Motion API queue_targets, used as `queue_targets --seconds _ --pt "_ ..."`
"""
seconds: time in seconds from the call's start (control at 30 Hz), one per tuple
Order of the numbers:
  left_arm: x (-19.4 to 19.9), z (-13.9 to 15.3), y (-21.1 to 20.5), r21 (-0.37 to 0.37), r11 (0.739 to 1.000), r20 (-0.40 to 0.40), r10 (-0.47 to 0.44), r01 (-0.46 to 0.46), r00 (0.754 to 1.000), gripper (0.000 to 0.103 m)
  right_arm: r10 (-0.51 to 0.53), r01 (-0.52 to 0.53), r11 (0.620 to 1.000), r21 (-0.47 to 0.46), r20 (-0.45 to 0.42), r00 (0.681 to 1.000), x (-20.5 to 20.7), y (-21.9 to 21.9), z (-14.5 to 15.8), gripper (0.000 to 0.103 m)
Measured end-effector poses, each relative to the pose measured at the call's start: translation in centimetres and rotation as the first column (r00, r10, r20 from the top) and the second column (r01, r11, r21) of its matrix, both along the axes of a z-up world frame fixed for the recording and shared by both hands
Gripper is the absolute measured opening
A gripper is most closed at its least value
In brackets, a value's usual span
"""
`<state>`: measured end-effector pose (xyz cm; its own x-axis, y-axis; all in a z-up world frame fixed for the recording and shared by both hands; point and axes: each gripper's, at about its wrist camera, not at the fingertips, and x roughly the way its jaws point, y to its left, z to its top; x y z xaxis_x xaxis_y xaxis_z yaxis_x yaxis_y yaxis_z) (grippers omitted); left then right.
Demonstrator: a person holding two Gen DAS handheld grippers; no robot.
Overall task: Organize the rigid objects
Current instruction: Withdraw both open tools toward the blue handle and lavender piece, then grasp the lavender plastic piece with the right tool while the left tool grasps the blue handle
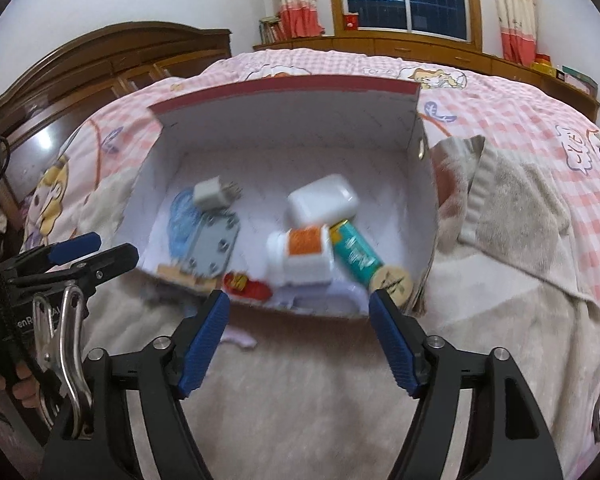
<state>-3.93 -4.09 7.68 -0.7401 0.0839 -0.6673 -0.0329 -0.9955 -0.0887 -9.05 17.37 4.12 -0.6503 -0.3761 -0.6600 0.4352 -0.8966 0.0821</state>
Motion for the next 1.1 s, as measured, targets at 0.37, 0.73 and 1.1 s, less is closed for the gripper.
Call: queue_targets --seconds 0.37,0.73,1.1 --pt "1.7 -3.3 -2.4 0.000 0.999 0.060 0.053 -0.054 0.997 0.079 0.064 -0.065 0.998 0.010 0.057 0.996 1.8 -2.3 -2.2 0.079" --pt "1.6 -5.6 -4.1 -0.020 0.994 0.099 0.113 -0.112 0.989 0.078 0.166 -0.169 0.973 0.158 0.036 0.986 1.4 -7.6 -5.0 0.087" --pt "1.3 -6.0 -3.8 -0.024 0.994 0.102 0.112 -0.110 0.988 0.079 0.153 -0.161 0.971 0.176 0.056 0.987 0.3 -8.4 -6.5 0.081"
